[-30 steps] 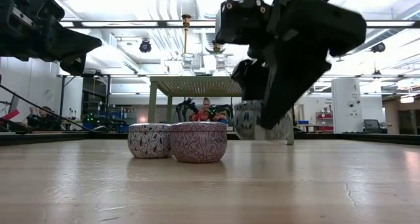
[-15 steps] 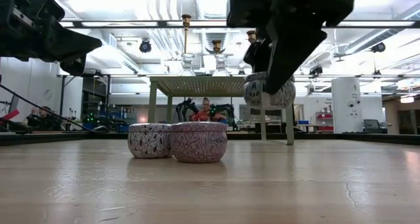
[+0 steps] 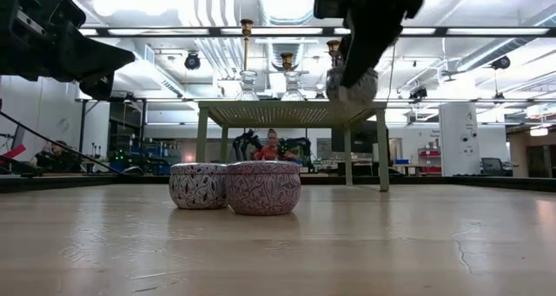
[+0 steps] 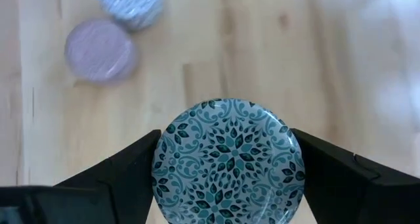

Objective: Pick & Place candle stick holders
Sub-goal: Put the blue patterned scented candle on the shelf

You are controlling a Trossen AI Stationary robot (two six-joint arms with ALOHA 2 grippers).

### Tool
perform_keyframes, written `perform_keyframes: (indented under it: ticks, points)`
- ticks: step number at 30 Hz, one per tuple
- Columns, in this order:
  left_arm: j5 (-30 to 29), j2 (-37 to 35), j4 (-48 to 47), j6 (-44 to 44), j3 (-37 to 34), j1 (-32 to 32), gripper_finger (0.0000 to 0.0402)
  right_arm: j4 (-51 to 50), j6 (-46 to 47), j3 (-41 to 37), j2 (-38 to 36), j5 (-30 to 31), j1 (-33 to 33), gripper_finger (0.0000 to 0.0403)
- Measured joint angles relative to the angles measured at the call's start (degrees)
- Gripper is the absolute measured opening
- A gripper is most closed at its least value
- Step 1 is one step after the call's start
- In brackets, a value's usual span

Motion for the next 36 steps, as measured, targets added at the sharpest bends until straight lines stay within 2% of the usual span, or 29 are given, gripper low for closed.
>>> perform_keyframes:
  ticks: [7,18,36]
  points:
    - [0.0,0.0,0.0,0.0,0.0,0.0,0.0010,-0.9,3.2,1.1,-4.6,1.8,-6.7,0.0303]
    - [0.0,0.0,0.0,0.0,0.0,0.0,0.0010,-6.4,4.5,5.8,-4.4,2.7,-16.4,0.0303]
    - [0.0,0.0,0.0,0.0,0.0,0.0,0.0010,-7.1,4.4,5.8,-4.3,2.5,-21.6,0.0303]
